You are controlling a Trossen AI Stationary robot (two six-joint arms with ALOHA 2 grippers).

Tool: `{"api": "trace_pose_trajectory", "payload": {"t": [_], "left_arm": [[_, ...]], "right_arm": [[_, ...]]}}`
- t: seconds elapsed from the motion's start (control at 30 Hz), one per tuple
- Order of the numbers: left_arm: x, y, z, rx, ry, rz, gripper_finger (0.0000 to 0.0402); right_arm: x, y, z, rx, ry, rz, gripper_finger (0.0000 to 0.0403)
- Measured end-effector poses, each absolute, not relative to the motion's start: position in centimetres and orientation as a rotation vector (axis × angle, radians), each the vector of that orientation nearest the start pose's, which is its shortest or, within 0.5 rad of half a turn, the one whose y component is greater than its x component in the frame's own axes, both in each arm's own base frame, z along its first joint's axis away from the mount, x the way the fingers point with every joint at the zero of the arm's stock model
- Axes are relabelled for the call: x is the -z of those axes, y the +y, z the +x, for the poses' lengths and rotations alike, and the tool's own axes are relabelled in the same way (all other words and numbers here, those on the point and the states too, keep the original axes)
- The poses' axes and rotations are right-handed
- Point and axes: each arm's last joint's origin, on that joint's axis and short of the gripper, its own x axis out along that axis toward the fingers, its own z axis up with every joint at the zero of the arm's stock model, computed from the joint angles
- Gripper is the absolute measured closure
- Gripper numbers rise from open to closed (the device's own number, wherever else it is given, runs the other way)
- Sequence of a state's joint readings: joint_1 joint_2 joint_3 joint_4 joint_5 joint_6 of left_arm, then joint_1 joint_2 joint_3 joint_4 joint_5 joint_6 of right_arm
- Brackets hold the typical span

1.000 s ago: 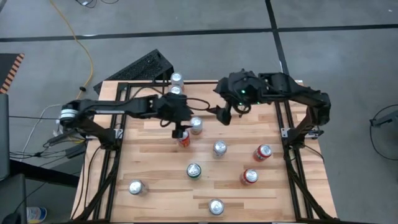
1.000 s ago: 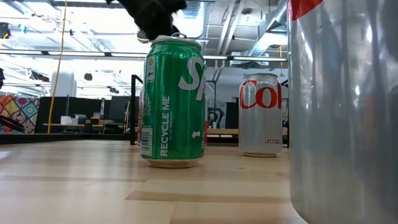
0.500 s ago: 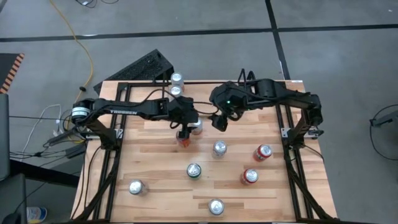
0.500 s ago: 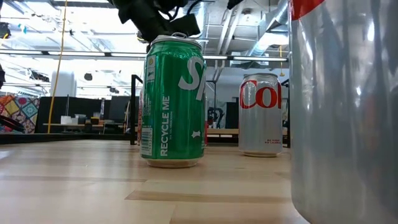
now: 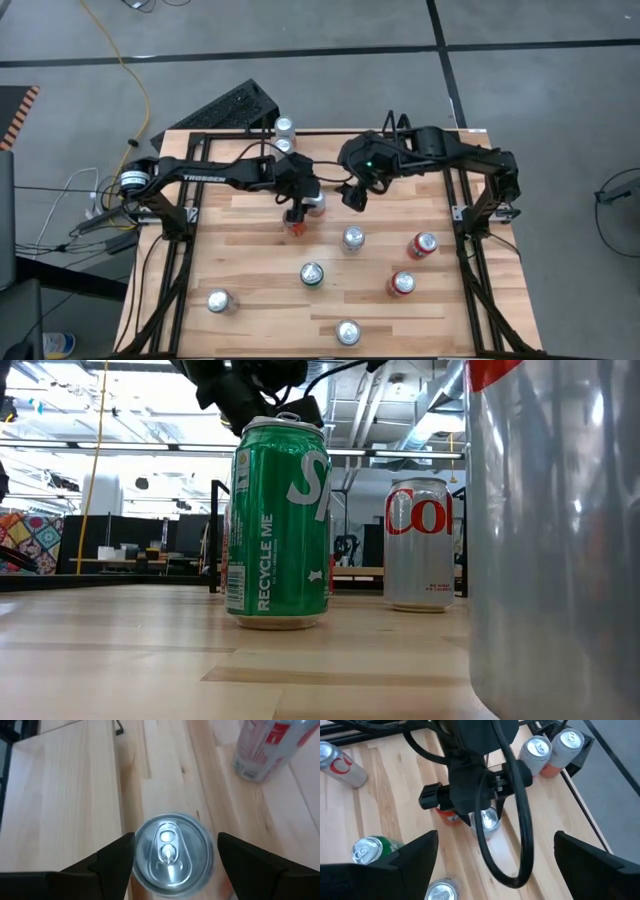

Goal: Place canned beverage on shelf
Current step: Put the white orange soda can on the shelf aligned with the other white orange soda cans

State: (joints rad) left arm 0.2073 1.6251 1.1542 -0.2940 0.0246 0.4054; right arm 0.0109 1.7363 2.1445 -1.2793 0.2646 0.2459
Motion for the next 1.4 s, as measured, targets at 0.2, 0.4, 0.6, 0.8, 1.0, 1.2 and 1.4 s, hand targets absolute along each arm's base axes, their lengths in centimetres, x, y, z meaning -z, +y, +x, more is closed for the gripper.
{"api": "trace_pose_trajectory", "payload": {"t": [0.2,0.4,0.6,0.8,1.0,1.2,1.4], "left_arm": [[-23.4,7.2,34.8,0.012,0.790,0.297,0.0133],[-22.6,7.2,34.9,0.021,0.831,0.288,0.0134],[-22.5,7.3,35.0,-0.012,0.829,0.275,0.0134],[-22.9,7.2,34.9,-0.005,0.810,0.235,0.0133],[-23.5,6.9,34.5,-0.020,0.801,0.187,0.0133],[-26.3,6.6,33.2,-0.007,0.728,0.296,0.0133],[-27.5,7.3,32.4,0.003,0.694,0.380,0.0133]], "right_arm": [[-44.3,-0.4,32.6,0.342,0.832,0.109,0.0033],[-44.3,-0.3,32.6,0.339,0.835,0.107,0.0033],[-44.2,-0.3,32.6,0.339,0.837,0.110,0.0033],[-44.2,-0.2,32.6,0.340,0.837,0.117,0.0033],[-44.2,0.3,32.6,0.325,0.839,0.110,0.0033],[-44.2,0.3,32.6,0.324,0.839,0.114,0.0033],[-44.2,0.3,32.6,0.325,0.839,0.114,0.0033]]}}
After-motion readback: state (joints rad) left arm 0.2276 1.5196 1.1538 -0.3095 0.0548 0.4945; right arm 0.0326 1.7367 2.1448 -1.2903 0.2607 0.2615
